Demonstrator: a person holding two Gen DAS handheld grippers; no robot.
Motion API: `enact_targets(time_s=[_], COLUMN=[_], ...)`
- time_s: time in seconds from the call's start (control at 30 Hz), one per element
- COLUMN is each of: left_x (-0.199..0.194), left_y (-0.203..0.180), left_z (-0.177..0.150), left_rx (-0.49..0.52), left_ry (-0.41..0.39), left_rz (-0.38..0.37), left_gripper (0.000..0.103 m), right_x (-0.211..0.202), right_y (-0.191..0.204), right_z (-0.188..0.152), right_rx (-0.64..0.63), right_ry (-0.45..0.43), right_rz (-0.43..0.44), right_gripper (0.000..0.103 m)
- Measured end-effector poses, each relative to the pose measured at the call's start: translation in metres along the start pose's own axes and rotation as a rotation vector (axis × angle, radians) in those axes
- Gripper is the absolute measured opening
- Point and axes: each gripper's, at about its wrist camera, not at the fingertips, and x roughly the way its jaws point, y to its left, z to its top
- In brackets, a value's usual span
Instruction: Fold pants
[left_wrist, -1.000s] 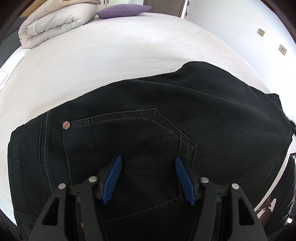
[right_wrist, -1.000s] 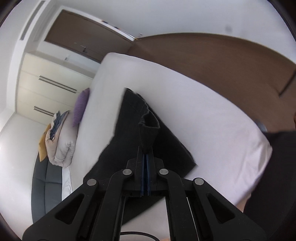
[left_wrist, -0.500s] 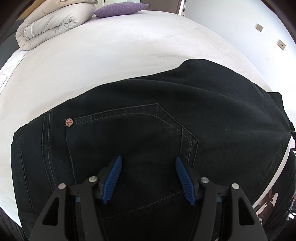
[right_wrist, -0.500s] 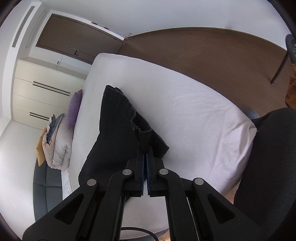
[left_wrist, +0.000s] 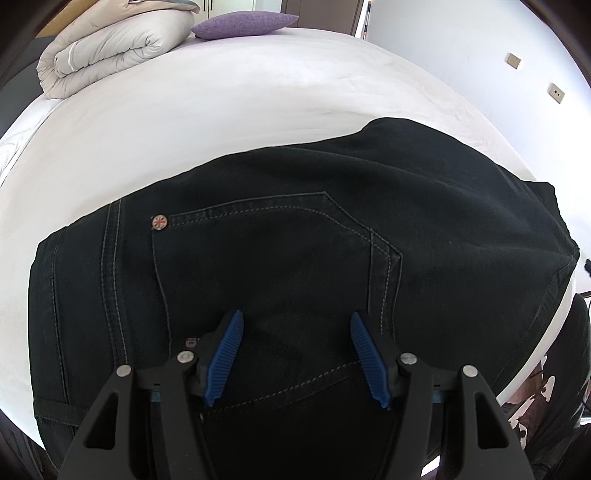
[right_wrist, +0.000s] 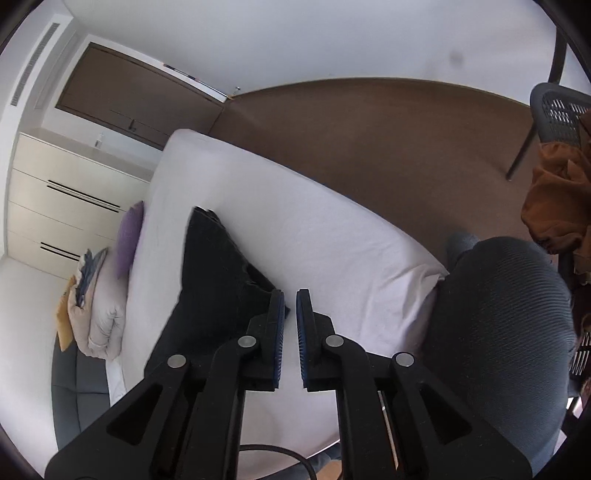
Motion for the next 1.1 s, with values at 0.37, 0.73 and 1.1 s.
enact_targets(time_s=[0.37, 0.73, 1.1], left_x=[-0.006, -0.011, -0.018], left_y=[0.012, 0.039, 0.041], left_z=[-0.018, -0.022, -0.018], left_rx=[-0.014, -0.008, -0.001], left_ry=[-0.034, -0.031, -0.024], left_rz=[-0.015, -0.034, -0.032], left_gripper=[0.064, 0.064, 0.064], right_x=[0.073, 0.159, 0.193], right_y=[0.136, 0.168, 0.162], right_z=[-0.115, -0.229, -0.245], right_rx=[-0.198, -0.223, -0.187], right_ry=[0.511, 0.899, 0.901], right_rz=[0.477, 0.432, 0.364], right_gripper=[0.088, 0.063, 0.012])
